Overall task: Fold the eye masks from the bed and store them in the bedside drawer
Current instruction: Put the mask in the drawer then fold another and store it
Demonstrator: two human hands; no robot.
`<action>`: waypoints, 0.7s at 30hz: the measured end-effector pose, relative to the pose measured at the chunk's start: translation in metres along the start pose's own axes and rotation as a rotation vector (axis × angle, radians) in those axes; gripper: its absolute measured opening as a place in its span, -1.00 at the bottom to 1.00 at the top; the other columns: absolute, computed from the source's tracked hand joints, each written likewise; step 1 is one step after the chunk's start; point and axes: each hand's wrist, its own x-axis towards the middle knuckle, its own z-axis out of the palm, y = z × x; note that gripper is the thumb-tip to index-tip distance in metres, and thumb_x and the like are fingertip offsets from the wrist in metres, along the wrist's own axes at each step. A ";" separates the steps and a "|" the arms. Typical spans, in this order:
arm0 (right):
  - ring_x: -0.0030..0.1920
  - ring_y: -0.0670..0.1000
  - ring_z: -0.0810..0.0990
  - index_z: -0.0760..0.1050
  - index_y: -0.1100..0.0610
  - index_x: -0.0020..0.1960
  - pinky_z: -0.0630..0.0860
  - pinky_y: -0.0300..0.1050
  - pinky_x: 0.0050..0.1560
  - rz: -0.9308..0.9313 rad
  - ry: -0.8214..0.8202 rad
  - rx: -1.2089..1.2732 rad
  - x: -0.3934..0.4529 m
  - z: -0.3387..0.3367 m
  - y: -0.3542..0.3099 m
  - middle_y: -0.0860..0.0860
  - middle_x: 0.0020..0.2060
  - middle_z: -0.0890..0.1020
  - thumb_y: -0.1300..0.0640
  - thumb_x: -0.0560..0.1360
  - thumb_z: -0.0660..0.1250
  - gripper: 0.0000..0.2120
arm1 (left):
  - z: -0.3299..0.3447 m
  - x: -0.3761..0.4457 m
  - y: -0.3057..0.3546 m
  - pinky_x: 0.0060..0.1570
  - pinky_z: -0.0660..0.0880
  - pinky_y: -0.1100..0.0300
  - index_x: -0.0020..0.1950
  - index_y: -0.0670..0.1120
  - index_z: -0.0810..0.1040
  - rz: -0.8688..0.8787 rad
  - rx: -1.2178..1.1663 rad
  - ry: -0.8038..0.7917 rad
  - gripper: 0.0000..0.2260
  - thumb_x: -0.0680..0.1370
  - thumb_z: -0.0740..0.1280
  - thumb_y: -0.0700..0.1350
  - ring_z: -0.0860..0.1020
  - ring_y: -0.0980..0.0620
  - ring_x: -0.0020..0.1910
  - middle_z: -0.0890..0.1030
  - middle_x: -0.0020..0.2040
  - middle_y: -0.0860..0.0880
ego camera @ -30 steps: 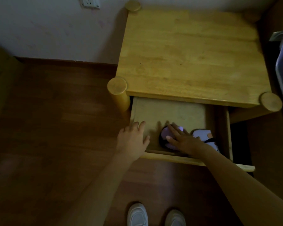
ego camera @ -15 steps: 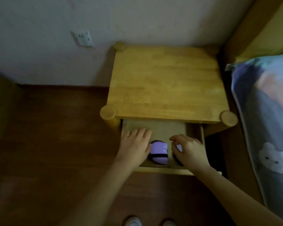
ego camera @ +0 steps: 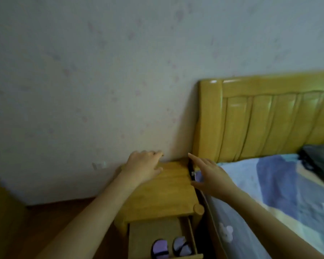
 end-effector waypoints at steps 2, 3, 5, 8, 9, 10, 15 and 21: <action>0.45 0.01 0.23 -0.06 -0.08 0.53 0.30 -0.06 0.37 0.011 0.066 -0.035 -0.015 -0.046 -0.006 -0.06 0.45 0.29 -0.02 0.42 0.38 -0.16 | -0.045 0.003 0.005 0.06 0.45 0.04 0.40 0.05 0.30 0.025 -0.010 0.044 -0.57 0.56 0.19 0.14 0.52 -0.06 0.21 0.53 0.28 0.01; 0.45 0.00 0.22 -0.06 -0.09 0.53 0.32 -0.05 0.37 0.020 0.096 -0.054 -0.023 -0.066 -0.009 -0.08 0.46 0.27 -0.03 0.42 0.37 -0.16 | -0.064 0.004 0.008 0.06 0.46 0.04 0.41 0.05 0.30 0.045 -0.010 0.060 -0.57 0.56 0.18 0.13 0.53 -0.06 0.20 0.53 0.28 0.01; 0.46 -0.01 0.22 -0.08 -0.12 0.52 0.34 -0.02 0.36 0.048 0.145 -0.091 -0.041 -0.100 -0.015 -0.09 0.47 0.26 -0.06 0.42 0.37 -0.16 | -0.097 0.006 0.016 0.07 0.48 0.04 0.41 0.05 0.30 0.096 -0.008 0.089 -0.57 0.57 0.17 0.13 0.53 -0.07 0.18 0.52 0.29 0.01; 0.44 -0.03 0.25 -0.08 -0.17 0.51 0.38 -0.05 0.29 0.120 0.222 -0.150 -0.069 -0.144 -0.026 -0.10 0.46 0.27 -0.08 0.44 0.36 -0.18 | -0.140 0.007 0.029 0.12 0.45 0.03 0.45 0.08 0.26 0.198 -0.001 0.119 -0.55 0.57 0.18 0.13 0.50 -0.07 0.23 0.48 0.35 0.01; 0.43 -0.03 0.26 -0.08 -0.18 0.51 0.39 -0.05 0.28 0.158 0.252 -0.170 -0.080 -0.157 -0.030 -0.10 0.46 0.28 -0.09 0.45 0.36 -0.20 | -0.154 0.008 0.034 0.14 0.43 0.03 0.46 0.08 0.25 0.236 0.005 0.130 -0.54 0.57 0.18 0.13 0.49 -0.06 0.24 0.47 0.36 0.01; 0.43 -0.02 0.28 -0.07 -0.18 0.51 0.40 -0.05 0.27 0.198 0.286 -0.188 -0.091 -0.170 -0.036 -0.09 0.46 0.28 -0.10 0.45 0.35 -0.21 | -0.169 0.008 0.039 0.15 0.42 0.04 0.46 0.09 0.25 0.277 0.011 0.152 -0.53 0.57 0.18 0.14 0.48 -0.05 0.25 0.47 0.36 0.02; 0.37 -0.01 0.36 0.01 -0.15 0.51 0.40 -0.15 0.18 0.417 0.459 -0.254 -0.169 -0.209 -0.077 -0.09 0.42 0.34 -0.08 0.48 0.33 -0.27 | -0.223 0.000 0.075 0.13 0.42 0.09 0.49 0.13 0.21 0.523 0.006 0.319 -0.51 0.57 0.18 0.16 0.49 0.01 0.24 0.46 0.37 0.05; 0.31 0.02 0.44 0.09 -0.14 0.49 0.46 -0.05 0.15 0.760 0.616 -0.334 -0.305 -0.213 -0.137 -0.05 0.42 0.37 -0.06 0.45 0.36 -0.30 | -0.254 -0.056 0.151 0.13 0.46 0.13 0.49 0.15 0.21 0.899 -0.072 0.406 -0.49 0.56 0.21 0.18 0.46 0.04 0.29 0.43 0.41 0.10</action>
